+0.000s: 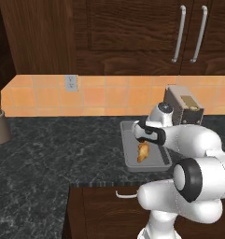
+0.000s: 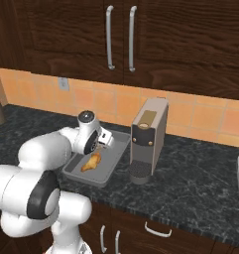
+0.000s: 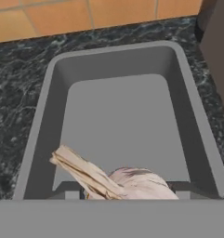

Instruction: Place one garlic and one chicken drumstick in each tupperware on the nearby counter, to pack two identical lunches.

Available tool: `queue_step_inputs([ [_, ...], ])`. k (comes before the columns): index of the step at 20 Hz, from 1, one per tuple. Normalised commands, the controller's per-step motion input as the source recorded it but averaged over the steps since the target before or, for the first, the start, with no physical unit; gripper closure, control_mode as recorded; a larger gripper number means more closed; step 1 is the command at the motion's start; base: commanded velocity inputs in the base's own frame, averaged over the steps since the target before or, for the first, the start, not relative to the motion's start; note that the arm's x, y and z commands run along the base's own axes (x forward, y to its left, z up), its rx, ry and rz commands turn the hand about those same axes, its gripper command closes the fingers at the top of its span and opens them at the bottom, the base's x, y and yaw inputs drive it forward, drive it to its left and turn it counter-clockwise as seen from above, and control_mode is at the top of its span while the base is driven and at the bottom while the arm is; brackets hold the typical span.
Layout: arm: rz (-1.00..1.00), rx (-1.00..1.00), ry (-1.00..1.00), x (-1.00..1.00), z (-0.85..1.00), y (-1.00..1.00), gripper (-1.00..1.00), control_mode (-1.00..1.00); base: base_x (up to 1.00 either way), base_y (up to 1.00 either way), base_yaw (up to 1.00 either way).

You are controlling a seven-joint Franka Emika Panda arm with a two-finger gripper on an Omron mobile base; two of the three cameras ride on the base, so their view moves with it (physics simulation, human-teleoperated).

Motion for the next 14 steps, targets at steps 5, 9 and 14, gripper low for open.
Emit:
queue_step_inputs([
  [5,0.00,-0.03,0.00,0.52,-0.52,0.00,-1.00,-1.00,0.00,0.00,0.00],
  [9,0.00,-0.03,0.00,0.42,-0.47,0.00,-1.00,-1.00,0.00,0.00,0.00],
  [14,0.00,0.00,-0.04,0.05,0.07,0.00,-1.00,-1.00,0.00,0.00,0.00],
])
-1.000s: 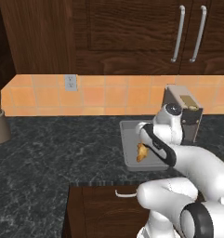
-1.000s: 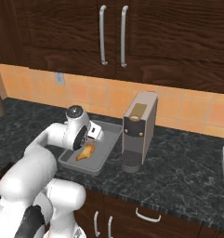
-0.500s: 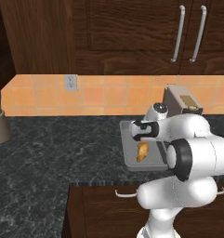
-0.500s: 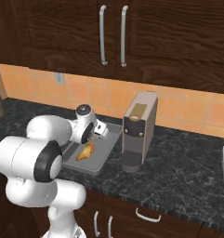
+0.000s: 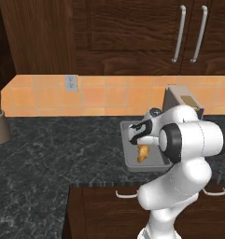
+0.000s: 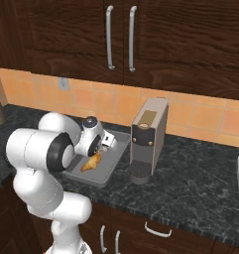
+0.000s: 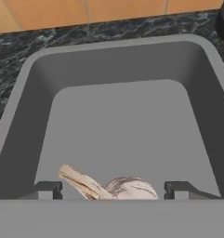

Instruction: Place one garlic and one chicken drumstick in each tupperware on the nearby counter, to pack two identical lunches.

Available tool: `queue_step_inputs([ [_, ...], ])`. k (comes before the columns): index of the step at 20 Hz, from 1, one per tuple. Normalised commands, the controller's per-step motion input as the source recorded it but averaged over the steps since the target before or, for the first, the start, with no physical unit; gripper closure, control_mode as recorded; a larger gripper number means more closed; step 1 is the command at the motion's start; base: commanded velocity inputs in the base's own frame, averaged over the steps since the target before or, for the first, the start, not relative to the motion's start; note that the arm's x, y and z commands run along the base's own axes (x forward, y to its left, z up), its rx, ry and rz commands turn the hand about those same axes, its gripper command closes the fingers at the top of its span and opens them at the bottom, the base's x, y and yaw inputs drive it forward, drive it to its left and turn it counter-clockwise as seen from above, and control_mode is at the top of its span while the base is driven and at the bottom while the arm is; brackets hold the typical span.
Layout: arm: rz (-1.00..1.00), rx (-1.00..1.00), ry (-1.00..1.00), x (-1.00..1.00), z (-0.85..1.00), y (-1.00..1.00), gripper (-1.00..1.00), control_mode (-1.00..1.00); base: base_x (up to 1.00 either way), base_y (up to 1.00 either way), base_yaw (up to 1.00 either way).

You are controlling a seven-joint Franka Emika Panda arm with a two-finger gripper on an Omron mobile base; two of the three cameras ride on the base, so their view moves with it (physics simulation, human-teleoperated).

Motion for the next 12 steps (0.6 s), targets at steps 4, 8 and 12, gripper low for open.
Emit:
queue_step_inputs([
  [4,-0.01,-0.03,-0.16,0.06,0.09,0.00,-1.00,-1.00,0.00,0.00,0.00],
  [8,0.00,-0.01,-0.18,-0.67,0.34,0.00,-1.00,-1.00,0.00,0.00,0.00],
  [12,0.00,0.00,-0.38,-1.00,0.92,0.00,-1.00,-1.00,0.00,0.00,0.00],
])
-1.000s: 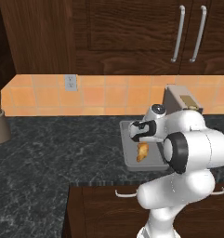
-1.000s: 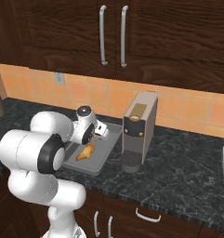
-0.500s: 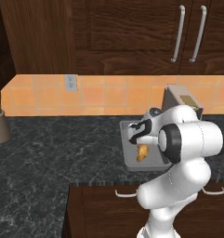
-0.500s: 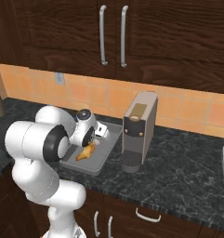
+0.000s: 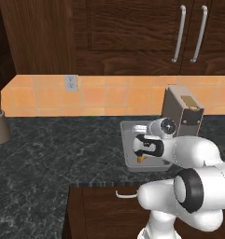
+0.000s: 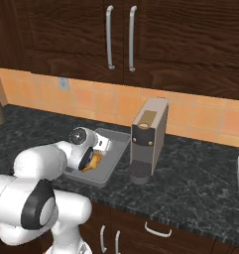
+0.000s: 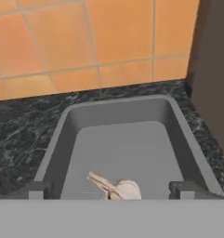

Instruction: Place one garlic and one chicken drumstick in each tupperware on the nearby counter, to pack two identical lunches.

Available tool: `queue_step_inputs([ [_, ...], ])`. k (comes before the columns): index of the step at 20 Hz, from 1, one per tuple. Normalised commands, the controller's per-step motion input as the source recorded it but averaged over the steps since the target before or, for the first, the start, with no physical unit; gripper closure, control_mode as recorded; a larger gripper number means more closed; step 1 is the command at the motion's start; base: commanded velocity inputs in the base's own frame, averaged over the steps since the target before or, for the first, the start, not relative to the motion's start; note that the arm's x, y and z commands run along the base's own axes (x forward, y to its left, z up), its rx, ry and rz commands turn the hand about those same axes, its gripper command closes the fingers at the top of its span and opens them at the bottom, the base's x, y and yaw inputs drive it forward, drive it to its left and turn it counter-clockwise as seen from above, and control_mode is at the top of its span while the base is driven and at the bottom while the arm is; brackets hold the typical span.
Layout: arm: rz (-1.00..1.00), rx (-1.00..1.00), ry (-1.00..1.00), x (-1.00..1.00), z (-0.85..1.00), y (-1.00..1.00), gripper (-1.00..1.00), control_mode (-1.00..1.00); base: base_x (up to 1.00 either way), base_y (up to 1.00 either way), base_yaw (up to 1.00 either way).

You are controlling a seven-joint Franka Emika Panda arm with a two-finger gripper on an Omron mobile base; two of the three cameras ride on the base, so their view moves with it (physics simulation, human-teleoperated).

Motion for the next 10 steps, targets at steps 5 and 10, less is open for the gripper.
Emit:
queue_step_inputs([
  [5,0.00,0.00,-0.15,-0.95,1.00,-0.01,-1.00,-1.00,0.00,0.00,0.00],
  [10,0.00,0.00,0.11,-1.00,0.21,-0.05,-1.00,-1.00,0.00,0.00,0.00],
])
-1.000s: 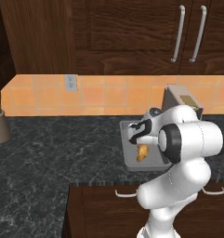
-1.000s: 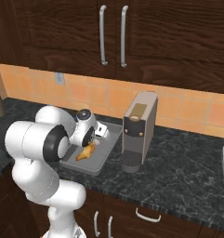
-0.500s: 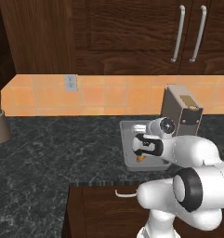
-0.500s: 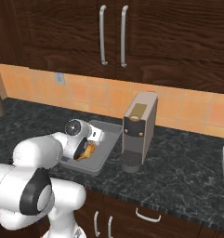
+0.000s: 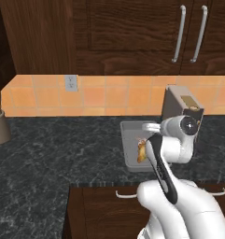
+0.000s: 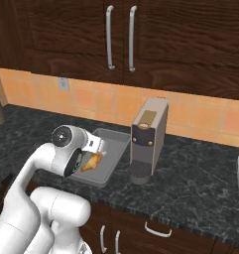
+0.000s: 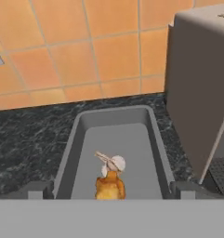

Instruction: Place one garlic and one chicken drumstick in each tupperware on the nearby counter, to pack two identical lunches.

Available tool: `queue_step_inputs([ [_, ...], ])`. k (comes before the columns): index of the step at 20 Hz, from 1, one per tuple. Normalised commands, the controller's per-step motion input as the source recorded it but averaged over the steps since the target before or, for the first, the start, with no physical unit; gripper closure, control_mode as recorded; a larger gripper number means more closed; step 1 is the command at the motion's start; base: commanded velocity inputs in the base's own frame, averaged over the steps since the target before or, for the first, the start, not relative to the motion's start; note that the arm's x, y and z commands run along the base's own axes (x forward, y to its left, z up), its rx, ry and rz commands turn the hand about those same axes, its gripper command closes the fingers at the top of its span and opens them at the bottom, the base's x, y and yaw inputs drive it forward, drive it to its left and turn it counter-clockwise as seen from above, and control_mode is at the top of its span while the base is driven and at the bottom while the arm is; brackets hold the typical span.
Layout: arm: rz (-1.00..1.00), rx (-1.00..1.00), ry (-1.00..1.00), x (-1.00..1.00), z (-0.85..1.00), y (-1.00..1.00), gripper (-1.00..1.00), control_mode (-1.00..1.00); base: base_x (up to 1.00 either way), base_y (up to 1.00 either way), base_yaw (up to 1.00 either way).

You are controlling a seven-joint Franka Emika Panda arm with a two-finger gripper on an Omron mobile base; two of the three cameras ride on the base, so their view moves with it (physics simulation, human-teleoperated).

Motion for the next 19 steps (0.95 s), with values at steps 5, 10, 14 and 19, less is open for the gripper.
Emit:
queue_step_inputs([
  [5,-0.09,0.03,0.00,-1.00,0.00,-0.68,-1.00,-1.00,0.00,0.00,0.00],
  [10,-0.13,0.07,0.03,-0.80,0.00,-0.71,-1.00,-1.00,0.00,0.00,0.00],
  [14,-0.01,0.16,-0.01,-0.18,0.00,-0.46,-1.00,-1.00,0.00,0.00,0.00],
  [19,0.00,0.27,-0.14,-0.45,0.00,-0.66,-1.00,-1.00,0.00,0.00,0.00],
])
